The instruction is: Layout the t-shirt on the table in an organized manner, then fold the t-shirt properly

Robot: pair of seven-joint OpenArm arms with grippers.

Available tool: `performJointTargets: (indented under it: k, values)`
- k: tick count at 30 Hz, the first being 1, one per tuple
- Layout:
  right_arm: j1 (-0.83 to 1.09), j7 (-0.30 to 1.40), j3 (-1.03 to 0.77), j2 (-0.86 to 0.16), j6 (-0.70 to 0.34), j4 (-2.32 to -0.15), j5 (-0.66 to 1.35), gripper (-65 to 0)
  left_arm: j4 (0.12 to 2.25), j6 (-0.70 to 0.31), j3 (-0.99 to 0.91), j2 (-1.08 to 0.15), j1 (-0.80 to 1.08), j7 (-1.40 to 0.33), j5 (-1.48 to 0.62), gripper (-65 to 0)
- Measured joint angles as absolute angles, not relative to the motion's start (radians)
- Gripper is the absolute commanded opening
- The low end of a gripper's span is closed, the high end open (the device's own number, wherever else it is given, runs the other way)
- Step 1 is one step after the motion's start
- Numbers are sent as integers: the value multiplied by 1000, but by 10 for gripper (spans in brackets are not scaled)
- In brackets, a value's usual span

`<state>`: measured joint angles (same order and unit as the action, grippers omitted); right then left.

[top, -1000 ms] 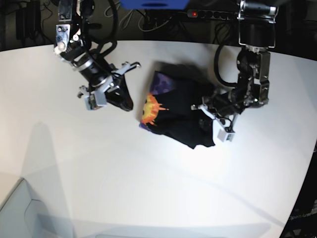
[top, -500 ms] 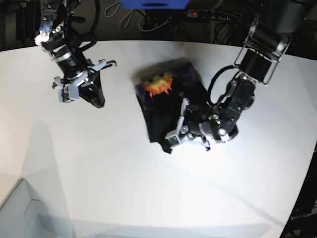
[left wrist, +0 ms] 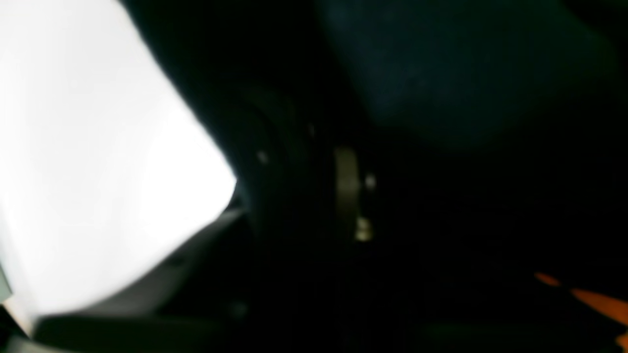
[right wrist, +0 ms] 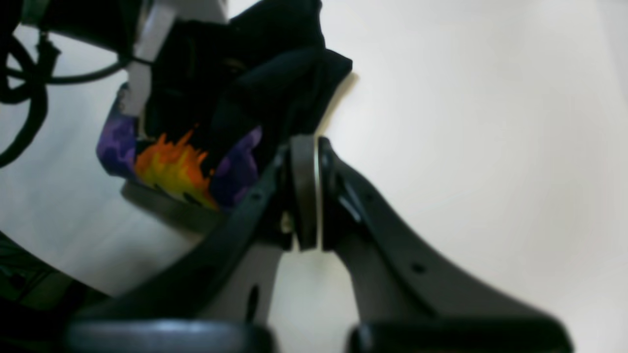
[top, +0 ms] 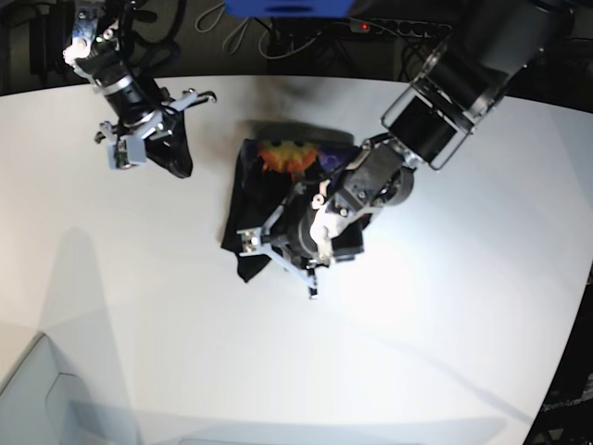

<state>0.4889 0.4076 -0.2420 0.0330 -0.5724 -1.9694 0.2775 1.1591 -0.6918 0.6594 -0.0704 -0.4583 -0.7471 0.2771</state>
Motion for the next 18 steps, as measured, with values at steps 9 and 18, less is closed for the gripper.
performJointTargets:
  k: [9,18]
  values:
    - [513,411,-237,33,-572,-1970,278,-650,1274,-706,662,-78,-535,-776,285,-117]
    - [545,406,-240,34,-572,-1970,278,-650,1542,-707,520,-134,-539,-934,269,-119]
